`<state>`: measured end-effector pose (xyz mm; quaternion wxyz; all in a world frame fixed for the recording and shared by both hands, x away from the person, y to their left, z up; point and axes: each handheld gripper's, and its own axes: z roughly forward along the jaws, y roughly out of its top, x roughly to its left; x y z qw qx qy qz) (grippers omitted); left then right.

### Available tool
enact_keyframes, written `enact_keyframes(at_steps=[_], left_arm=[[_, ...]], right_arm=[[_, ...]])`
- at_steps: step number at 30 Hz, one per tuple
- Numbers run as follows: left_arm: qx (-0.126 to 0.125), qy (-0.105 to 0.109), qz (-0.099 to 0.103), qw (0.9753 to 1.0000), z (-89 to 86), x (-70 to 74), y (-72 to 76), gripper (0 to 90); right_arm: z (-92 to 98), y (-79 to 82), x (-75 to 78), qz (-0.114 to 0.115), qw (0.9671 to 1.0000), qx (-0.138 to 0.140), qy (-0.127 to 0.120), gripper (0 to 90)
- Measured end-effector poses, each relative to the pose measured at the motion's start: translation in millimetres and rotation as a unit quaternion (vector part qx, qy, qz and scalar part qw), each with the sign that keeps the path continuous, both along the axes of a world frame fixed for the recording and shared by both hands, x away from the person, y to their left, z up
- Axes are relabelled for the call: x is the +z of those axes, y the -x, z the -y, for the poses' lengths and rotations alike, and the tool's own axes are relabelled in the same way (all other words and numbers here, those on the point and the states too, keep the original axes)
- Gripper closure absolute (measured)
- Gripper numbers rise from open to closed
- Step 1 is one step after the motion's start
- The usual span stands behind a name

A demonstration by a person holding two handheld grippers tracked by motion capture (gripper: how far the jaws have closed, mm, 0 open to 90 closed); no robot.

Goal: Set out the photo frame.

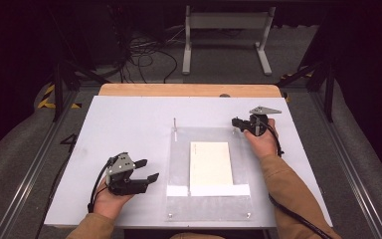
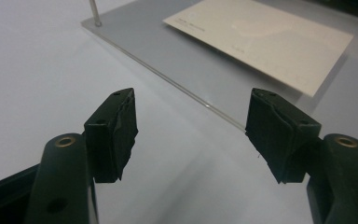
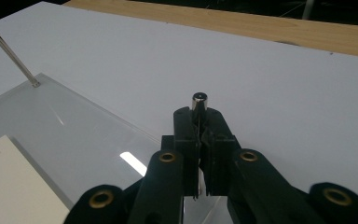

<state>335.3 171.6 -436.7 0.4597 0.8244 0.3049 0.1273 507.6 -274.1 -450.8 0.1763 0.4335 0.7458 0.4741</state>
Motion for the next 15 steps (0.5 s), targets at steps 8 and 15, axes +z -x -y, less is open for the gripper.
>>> enact_keyframes(at_steps=[8, 15], left_arm=[[-0.031, -0.016, 0.020, 0.9992, 3.1, -6.2, 8.6, 26.6], [-0.085, -0.033, 0.082, 0.9925, 13.6, -7.8, 20.4, 18.0]], right_arm=[[2.0, -5.1, -0.4, -0.014, 0.9998, 0.001, -0.017, 85.7], [3.6, -9.8, -0.9, -0.030, 0.9989, -0.003, -0.035, 85.7]])
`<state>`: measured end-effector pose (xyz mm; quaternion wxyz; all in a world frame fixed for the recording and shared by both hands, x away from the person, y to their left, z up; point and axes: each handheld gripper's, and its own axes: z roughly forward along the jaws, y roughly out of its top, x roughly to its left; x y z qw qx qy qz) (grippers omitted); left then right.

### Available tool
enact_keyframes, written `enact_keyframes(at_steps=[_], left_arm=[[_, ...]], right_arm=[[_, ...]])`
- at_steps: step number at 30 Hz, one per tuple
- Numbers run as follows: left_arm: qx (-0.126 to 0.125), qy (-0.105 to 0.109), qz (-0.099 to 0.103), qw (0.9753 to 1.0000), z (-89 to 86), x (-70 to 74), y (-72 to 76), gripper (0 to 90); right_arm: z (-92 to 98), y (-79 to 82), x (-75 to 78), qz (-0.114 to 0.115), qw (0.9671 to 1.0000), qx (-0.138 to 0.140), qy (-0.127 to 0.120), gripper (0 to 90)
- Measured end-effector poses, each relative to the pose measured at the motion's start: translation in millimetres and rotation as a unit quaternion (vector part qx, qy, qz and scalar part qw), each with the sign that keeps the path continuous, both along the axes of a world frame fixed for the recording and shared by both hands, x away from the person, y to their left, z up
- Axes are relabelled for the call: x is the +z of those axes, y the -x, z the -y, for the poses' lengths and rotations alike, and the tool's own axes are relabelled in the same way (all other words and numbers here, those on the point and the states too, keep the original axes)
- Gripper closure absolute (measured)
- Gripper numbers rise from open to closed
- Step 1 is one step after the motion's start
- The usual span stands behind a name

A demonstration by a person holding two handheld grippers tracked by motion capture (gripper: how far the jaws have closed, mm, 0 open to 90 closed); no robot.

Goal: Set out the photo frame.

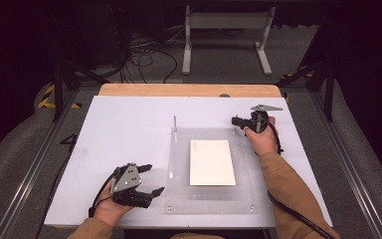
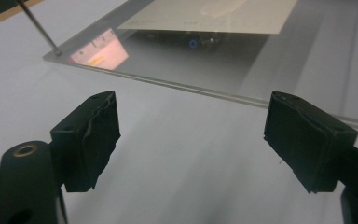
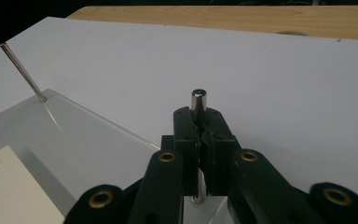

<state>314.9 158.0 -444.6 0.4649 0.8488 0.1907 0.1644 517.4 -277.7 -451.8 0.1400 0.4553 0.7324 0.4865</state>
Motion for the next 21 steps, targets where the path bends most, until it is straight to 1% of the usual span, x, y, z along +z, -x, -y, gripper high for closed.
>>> enact_keyframes(at_steps=[2, 4, 5, 7, 10, 12, 15, 17, 18, 19, 21], left_arm=[[-0.003, -0.001, 0.002, 1.0000, 1.1, -0.6, 0.5, 15.4], [-0.006, -0.002, 0.002, 1.0000, 1.5, -1.7, -0.2, 14.7], [-0.006, -0.004, 0.003, 1.0000, 1.6, -2.9, -0.5, 14.4], [-0.009, -0.012, 0.004, 0.9999, 1.3, -5.3, -1.3, 14.4], [-0.013, -0.033, 0.010, 0.9993, 1.9, -9.4, -2.1, 13.6], [-0.019, -0.039, 0.015, 0.9990, 3.2, -10.6, -2.1, 12.9], [-0.027, -0.037, 0.030, 0.9985, 7.6, -10.9, -0.4, 11.0], [-0.039, -0.024, 0.048, 0.9978, 10.9, -10.8, 0.1, 8.9], [-0.047, -0.020, 0.061, 0.9968, 13.2, -10.8, 0.0, 7.6], [-0.049, -0.019, 0.067, 0.9963, 14.8, -10.9, 0.2, 6.1], [-0.060, -0.014, 0.085, 0.9944, 18.7, -11.3, 0.2, 5.3]], right_arm=[[0.4, -1.2, 0.1, -0.004, 1.0000, 0.001, -0.003, 85.6], [1.4, -2.1, -0.5, -0.006, 0.9999, 0.004, -0.008, 85.5], [1.1, -2.0, -0.3, -0.006, 1.0000, 0.003, -0.006, 85.5], [0.8, -2.3, 0.4, -0.010, 0.9999, 0.002, -0.005, 85.5], [0.5, -2.7, 0.7, -0.012, 0.9999, 0.002, -0.003, 85.5], [1.0, -3.2, 0.3, -0.014, 0.9999, 0.001, -0.008, 85.5], [1.1, -4.1, -0.2, -0.018, 0.9998, -0.001, -0.013, 85.4], [1.4, -4.8, -0.4, -0.018, 0.9997, 0.000, -0.014, 85.4], [1.4, -4.9, -0.4, -0.018, 0.9997, 0.000, -0.014, 85.4], [1.5, -5.0, -0.8, -0.018, 0.9997, 0.000, -0.016, 85.3], [1.5, -4.8, -1.2, -0.018, 0.9997, -0.001, -0.018, 85.3]])
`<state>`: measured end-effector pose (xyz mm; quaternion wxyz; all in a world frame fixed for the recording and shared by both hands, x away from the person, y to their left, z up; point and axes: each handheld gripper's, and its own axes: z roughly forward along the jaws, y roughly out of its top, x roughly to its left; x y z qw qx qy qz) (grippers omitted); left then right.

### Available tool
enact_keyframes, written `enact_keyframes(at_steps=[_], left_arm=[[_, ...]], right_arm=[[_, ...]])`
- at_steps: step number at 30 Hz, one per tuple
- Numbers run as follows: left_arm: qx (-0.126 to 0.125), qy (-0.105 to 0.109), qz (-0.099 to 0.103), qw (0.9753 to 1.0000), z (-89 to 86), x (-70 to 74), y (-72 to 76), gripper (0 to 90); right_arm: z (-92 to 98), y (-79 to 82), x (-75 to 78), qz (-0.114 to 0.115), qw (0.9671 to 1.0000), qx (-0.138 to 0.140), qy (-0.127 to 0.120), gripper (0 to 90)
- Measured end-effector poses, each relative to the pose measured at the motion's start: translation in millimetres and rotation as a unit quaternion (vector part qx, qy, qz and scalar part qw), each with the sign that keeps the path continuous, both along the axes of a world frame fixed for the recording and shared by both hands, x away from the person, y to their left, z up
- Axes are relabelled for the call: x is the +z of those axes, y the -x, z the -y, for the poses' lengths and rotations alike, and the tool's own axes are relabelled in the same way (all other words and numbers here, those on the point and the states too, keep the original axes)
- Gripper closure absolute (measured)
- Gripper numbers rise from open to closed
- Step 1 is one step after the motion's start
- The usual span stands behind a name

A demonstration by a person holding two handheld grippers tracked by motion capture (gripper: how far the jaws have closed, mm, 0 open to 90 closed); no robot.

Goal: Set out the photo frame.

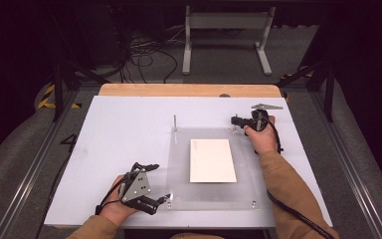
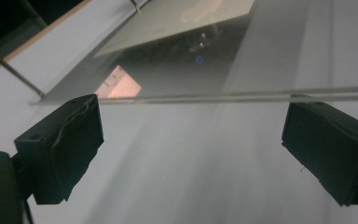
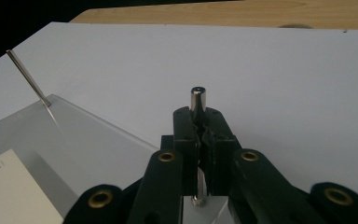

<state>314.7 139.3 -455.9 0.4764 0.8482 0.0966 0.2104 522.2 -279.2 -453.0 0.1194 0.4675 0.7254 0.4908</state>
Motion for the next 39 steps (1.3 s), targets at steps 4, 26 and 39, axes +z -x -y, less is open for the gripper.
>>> enact_keyframes(at_steps=[4, 26, 39], left_arm=[[-0.007, -0.003, 0.027, 0.9996, 7.9, 0.6, -0.6, 4.8], [-0.007, 0.019, 0.073, 0.9971, 21.6, 4.2, -3.5, 47.3], [0.003, 0.031, 0.063, 0.9975, 20.9, 9.6, -5.0, 49.6]], right_arm=[[-0.5, 0.3, 0.1, 0.000, 1.0000, 0.001, 0.002, 85.2], [-1.5, 2.2, 1.1, -0.008, 0.9999, -0.001, 0.007, 83.8], [28.9, 38.0, 8.8, 0.048, 0.9970, 0.054, -0.026, 51.0]])
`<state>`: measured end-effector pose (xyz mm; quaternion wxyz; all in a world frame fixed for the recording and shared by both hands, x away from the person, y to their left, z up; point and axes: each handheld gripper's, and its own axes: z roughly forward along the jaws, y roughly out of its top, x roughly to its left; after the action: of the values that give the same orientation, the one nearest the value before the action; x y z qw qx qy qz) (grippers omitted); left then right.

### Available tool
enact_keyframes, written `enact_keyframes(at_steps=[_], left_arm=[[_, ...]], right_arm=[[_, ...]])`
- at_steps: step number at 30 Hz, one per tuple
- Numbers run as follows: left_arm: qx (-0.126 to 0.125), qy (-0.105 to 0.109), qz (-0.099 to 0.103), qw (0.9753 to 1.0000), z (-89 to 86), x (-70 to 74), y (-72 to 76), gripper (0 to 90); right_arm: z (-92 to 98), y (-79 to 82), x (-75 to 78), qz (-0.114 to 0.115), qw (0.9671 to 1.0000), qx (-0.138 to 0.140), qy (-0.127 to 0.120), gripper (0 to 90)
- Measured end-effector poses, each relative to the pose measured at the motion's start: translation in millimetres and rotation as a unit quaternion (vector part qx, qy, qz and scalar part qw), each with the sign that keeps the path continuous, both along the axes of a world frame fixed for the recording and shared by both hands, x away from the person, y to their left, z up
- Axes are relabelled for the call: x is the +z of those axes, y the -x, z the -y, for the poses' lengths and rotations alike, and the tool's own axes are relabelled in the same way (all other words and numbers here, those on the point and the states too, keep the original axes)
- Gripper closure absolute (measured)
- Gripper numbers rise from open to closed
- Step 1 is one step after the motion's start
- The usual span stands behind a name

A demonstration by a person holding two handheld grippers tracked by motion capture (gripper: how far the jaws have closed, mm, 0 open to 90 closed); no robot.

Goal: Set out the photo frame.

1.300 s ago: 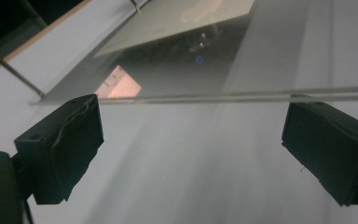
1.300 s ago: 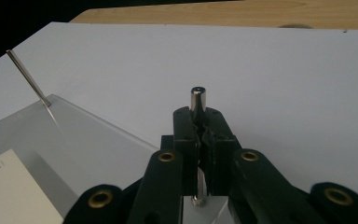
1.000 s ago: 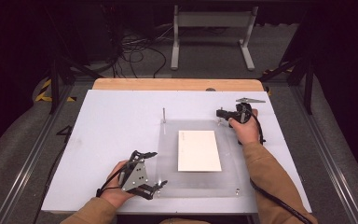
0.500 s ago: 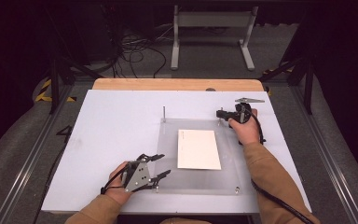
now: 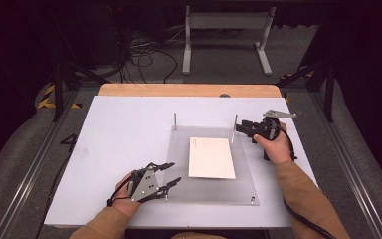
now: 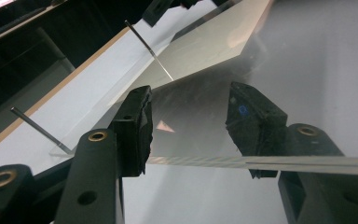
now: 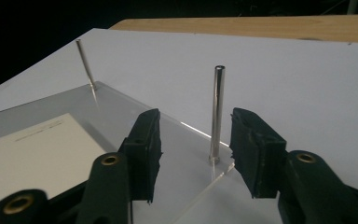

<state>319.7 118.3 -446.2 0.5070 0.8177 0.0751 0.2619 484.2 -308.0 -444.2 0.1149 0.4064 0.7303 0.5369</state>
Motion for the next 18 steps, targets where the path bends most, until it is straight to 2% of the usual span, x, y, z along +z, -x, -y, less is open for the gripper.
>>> enact_keyframes(at_steps=[2, 4, 12, 15, 18], left_arm=[[0.002, 0.002, -0.005, 1.0000, 0.3, 1.2, 0.2, 49.8], [0.002, 0.004, -0.007, 1.0000, 1.0, 2.7, 0.0, 49.8], [0.012, 0.009, -0.017, 0.9997, 2.1, 8.5, 0.3, 50.2], [0.014, 0.012, -0.021, 0.9996, 2.3, 10.8, -0.1, 50.1], [0.017, 0.027, -0.032, 0.9990, 2.9, 14.2, -0.6, 50.2]], right_arm=[[8.1, 15.0, 9.7, 0.020, 0.9997, 0.012, 0.004, 46.7], [9.7, 18.9, 12.2, 0.025, 0.9995, 0.016, 0.005, 46.4], [28.4, 67.1, 40.9, 0.070, 0.9961, 0.050, 0.019, 39.8], [32.1, 85.1, 48.9, 0.088, 0.9941, 0.052, 0.036, 36.3], [32.8, 104.0, 57.9, 0.115, 0.9900, 0.058, 0.059, 33.5]])
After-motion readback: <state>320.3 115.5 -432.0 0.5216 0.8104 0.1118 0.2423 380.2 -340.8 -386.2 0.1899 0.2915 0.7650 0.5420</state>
